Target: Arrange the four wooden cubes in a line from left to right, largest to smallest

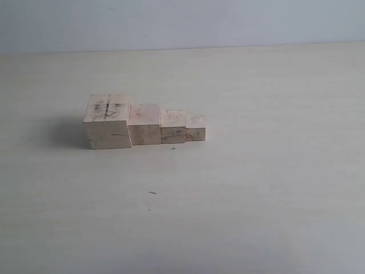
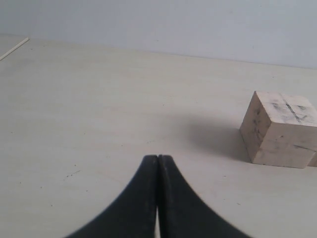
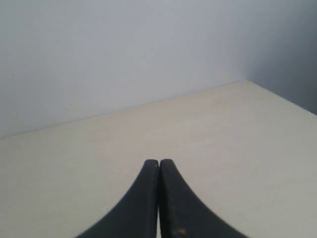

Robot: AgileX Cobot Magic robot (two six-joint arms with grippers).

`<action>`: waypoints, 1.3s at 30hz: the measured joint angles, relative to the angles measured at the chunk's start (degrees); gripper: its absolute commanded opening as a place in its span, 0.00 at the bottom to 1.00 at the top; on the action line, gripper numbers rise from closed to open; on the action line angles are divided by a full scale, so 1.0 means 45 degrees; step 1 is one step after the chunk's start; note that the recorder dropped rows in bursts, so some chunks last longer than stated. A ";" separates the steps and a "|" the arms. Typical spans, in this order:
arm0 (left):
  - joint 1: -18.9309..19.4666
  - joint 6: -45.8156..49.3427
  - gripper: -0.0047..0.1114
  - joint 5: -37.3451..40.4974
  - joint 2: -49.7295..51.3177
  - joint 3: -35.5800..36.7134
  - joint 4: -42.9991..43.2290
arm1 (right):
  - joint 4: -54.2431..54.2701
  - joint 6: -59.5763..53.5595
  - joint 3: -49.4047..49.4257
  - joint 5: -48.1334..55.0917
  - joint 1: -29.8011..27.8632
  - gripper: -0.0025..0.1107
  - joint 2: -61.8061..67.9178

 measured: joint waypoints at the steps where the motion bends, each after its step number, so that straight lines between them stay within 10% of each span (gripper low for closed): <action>1: 0.0000 0.0000 0.04 0.0000 0.0000 0.0000 0.0000 | 0.0012 -0.0157 0.0000 0.0134 0.0241 0.02 0.0000; 39: 0.0000 0.0000 0.04 0.0000 0.0000 0.0000 0.0000 | -0.0067 -0.0818 0.0494 0.1088 0.0401 0.02 0.0000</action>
